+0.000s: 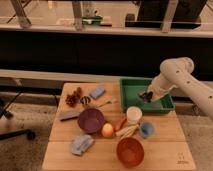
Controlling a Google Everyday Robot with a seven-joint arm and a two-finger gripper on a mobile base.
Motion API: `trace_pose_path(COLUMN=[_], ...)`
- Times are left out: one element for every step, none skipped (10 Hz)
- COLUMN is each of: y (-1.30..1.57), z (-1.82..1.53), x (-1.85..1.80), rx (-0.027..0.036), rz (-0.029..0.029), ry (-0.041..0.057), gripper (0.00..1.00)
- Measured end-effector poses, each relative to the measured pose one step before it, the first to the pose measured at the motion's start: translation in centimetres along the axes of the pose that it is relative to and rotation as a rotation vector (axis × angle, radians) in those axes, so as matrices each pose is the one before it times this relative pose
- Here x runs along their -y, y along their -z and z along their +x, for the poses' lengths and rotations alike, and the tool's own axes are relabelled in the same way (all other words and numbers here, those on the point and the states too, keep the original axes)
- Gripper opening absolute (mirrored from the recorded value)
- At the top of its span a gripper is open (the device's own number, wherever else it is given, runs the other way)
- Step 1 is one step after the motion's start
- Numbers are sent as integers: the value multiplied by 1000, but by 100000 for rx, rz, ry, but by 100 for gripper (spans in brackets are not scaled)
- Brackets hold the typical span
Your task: Place brush in table surface
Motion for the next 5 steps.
trace_pose_path(y=[385,401,285,373,404], z=[-71,211,220,31,281], x=[-492,-506,-136,81,-216], rx=[172,40,57,406,146], rz=[581,653,579,913,749], ry=[25,-446,-336,-99,-453], gripper=[0,0,0,0,0])
